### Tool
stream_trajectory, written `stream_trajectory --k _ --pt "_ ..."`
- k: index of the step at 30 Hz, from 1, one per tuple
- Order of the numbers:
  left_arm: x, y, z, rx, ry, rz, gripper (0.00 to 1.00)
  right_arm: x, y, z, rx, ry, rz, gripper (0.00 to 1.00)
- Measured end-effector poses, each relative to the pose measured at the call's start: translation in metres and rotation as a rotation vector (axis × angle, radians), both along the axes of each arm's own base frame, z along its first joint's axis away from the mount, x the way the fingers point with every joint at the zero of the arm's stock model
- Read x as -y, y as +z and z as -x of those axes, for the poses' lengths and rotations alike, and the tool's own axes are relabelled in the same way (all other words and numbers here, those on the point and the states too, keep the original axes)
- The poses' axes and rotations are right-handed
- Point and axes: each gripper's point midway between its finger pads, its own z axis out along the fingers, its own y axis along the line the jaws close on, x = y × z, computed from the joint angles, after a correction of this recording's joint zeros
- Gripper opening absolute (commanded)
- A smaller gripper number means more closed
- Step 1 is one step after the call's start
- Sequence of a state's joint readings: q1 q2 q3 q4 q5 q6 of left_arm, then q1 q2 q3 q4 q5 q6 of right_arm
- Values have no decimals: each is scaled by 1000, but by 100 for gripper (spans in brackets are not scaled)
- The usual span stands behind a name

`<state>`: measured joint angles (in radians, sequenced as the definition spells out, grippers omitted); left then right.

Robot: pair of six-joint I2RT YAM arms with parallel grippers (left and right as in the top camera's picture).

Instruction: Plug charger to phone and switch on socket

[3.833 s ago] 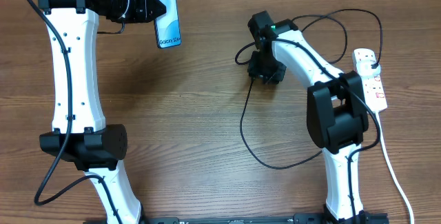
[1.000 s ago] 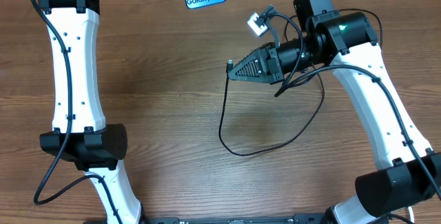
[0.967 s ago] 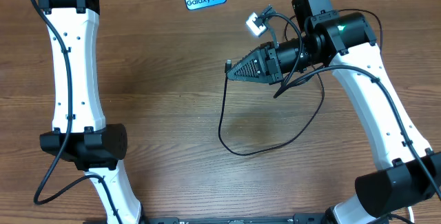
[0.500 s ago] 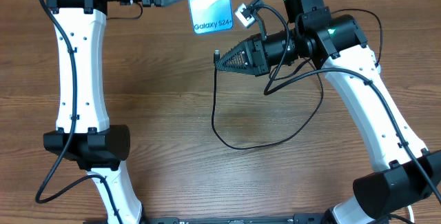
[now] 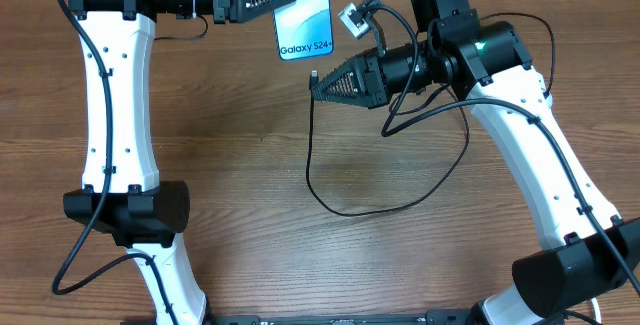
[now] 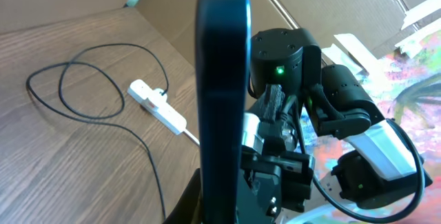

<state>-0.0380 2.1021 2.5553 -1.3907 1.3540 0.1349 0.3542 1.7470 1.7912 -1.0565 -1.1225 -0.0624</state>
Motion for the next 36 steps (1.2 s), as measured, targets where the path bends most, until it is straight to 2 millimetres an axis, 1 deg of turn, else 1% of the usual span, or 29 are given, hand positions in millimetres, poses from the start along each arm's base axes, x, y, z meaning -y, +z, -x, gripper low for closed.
stream_trajectory --k 5,11,21,28,36 --pt "0 0 4 -32 -7 8 4 -1 1 -1 -2 -2 -5 4" --pt "2 7 9 -27 -40 53 4 -2 4 -4 -2 -10 -12 4" --pt "2 6 11 -22 -43 50 4 -3 8 -4 -13 -7 -34 4" --pt "9 6 15 -18 -63 49 4 -3 9 -4 -19 -8 -35 4" --pt "10 3 13 -4 -57 33 4 -3 8 -3 -36 -13 -30 4"
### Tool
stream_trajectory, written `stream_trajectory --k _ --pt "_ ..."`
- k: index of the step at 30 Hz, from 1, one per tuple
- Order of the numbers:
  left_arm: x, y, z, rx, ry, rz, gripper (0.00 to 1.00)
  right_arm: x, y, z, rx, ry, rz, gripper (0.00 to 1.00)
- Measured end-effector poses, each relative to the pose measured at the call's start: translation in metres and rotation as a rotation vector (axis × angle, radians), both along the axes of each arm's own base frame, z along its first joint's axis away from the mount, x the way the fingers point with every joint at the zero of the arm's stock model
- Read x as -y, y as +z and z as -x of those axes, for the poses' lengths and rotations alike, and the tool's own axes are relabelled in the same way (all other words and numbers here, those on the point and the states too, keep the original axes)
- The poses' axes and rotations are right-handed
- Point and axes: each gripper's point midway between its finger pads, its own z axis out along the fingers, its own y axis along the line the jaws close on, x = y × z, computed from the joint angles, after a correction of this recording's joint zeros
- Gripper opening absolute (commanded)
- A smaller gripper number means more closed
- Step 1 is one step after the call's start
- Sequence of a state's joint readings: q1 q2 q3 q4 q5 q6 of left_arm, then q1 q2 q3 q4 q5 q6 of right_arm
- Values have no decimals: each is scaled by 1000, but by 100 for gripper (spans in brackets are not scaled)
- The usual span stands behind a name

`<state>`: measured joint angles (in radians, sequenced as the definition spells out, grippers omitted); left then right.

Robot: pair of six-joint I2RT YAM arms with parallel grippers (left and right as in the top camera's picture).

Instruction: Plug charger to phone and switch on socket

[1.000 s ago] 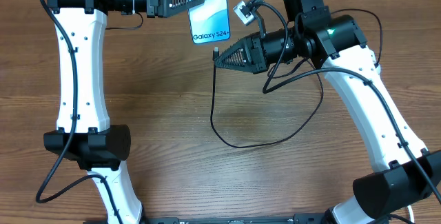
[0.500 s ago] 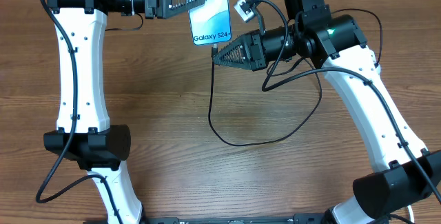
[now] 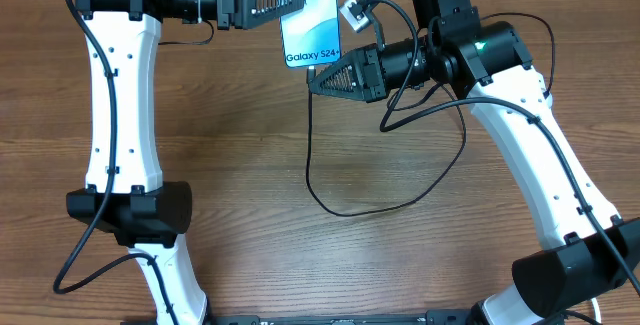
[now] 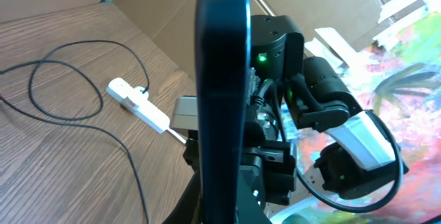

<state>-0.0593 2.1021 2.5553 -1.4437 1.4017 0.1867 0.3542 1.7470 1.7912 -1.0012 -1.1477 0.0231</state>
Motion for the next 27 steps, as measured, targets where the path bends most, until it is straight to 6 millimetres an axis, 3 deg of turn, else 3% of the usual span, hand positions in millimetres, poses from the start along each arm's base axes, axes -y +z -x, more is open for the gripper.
stream_trajectory --k 27 --pt "0 2 0 8 -5 9 4 1 -4 -2 -12 -18 24 4"
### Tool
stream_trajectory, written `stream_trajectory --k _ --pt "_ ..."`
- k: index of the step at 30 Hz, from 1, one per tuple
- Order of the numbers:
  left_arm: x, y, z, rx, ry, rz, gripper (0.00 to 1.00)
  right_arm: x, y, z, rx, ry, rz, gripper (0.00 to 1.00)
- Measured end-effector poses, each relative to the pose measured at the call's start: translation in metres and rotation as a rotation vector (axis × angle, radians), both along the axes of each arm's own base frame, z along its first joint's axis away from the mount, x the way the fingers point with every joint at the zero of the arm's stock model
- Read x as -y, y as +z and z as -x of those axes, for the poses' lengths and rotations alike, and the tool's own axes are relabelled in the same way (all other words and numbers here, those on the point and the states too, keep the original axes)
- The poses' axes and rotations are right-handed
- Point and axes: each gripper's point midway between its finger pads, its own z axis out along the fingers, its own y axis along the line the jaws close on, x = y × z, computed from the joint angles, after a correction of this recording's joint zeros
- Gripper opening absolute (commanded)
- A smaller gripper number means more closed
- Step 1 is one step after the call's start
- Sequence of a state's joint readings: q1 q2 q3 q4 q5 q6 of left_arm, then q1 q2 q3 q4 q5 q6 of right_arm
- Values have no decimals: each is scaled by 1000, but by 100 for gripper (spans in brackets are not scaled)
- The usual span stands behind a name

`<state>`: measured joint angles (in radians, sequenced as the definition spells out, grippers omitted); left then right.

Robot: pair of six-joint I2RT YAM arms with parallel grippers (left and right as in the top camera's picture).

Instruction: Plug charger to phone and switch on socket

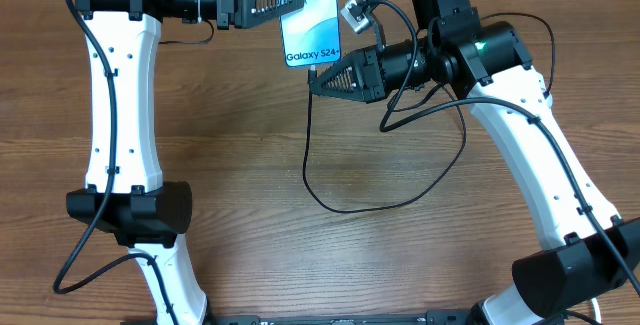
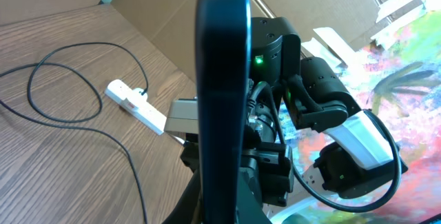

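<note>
The phone (image 1: 312, 15), its screen reading Galaxy S24+, is held off the table at the top centre with my left gripper shut on it. In the left wrist view the phone (image 2: 222, 79) stands edge-on between the fingers. My right gripper (image 1: 313, 78) sits just under the phone's lower edge, shut on the end of the black charger cable (image 1: 380, 203); the plug itself is hidden. The cable loops over the table to a white power strip (image 2: 136, 105), which the overhead view does not show.
The wooden table (image 1: 230, 215) carries only the cable loop in the middle. Both arm bases stand at the front edge. A cardboard wall (image 2: 172, 17) rises behind the power strip.
Almost nothing has changed. My right gripper's tip stands a touch higher, closer to the phone's lower edge. The left gripper and phone are where they were.
At first my left gripper held the phone further left, and my right gripper held the cable end lower, with a gap below the phone. Then the phone was further right and the right gripper up against its lower edge, where both stay now.
</note>
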<state>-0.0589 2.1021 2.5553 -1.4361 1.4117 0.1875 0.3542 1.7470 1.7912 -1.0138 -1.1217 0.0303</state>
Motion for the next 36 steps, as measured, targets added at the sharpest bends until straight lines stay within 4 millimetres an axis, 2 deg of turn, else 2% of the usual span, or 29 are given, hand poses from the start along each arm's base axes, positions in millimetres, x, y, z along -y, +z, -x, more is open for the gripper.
stream_trajectory --k 36 --pt "0 -3 -1 26 5 -16 4 0 0 0 3 0 -1 4"
